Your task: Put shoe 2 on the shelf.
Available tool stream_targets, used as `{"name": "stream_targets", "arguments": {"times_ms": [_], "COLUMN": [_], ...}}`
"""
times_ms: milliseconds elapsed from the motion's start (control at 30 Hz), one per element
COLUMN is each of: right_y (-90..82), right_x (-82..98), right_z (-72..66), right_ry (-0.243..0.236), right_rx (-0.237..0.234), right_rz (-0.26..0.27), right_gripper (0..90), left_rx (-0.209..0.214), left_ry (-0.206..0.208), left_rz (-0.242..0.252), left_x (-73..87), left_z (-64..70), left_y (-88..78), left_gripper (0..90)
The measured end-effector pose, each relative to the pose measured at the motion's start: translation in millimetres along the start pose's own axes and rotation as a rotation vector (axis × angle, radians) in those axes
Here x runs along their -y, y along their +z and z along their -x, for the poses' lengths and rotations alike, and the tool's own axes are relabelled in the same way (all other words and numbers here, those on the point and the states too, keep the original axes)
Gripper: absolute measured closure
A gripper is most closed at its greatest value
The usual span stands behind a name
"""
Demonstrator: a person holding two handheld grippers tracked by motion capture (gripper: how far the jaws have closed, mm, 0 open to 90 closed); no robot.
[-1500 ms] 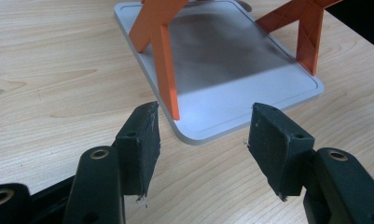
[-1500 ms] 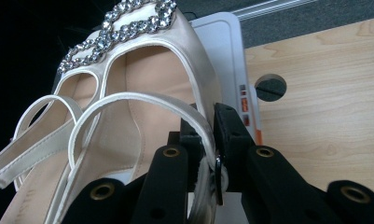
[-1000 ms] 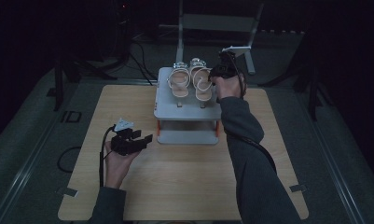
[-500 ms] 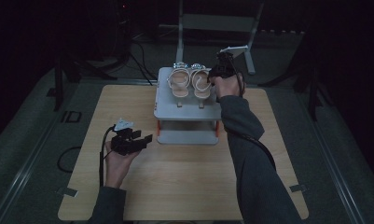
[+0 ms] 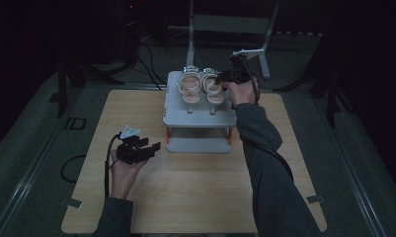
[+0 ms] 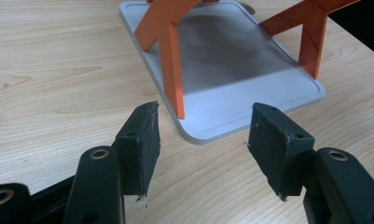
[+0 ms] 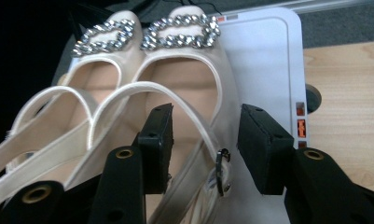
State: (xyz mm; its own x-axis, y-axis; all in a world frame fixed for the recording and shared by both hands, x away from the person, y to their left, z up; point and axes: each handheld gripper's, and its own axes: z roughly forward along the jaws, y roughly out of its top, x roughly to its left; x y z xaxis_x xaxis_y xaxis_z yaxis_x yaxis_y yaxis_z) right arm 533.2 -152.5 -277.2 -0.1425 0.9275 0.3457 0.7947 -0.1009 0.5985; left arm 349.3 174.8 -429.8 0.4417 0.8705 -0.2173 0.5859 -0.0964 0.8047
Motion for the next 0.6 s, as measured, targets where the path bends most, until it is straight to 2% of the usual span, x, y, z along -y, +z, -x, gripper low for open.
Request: {"name": "stream_targets", "arguments": {"times_ms": [200,267,367,500,600], "right_y": [-15.7,-21.1,-33.1,-43.7,-52.3], "right_x": [-3.1,-3.0,-1.2,1.3,4.1], "right_z": [-1.8,-2.5,-1.8,1.2,10.5], "right_ry": [-0.022,-0.036,-0.046,-0.058,-0.074], "right_rx": [-0.032,-0.071,-0.117,-0.130,-0.138], "right_rz": [0.051,0.069,0.131,0.178,0.183], "right_gripper": [52.6,52.1,51.7,51.9,55.2], "left_rx": [-0.002,-0.004,-0.006,-0.008,-0.013], "left_ry": [0.004,0.006,0.005,0.005,0.006], "left_rz": [-0.003,-0.004,-0.006,-0.006,-0.005], "left_x": [0.3,0.6,1.0,1.0,1.0], "left_z": [0.0,0.0,0.0,-0.4,-1.0], "left_y": [0.8,1.1,1.8,1.8,1.8], "left_gripper": [43.5,43.4,43.4,43.4,43.4]}}
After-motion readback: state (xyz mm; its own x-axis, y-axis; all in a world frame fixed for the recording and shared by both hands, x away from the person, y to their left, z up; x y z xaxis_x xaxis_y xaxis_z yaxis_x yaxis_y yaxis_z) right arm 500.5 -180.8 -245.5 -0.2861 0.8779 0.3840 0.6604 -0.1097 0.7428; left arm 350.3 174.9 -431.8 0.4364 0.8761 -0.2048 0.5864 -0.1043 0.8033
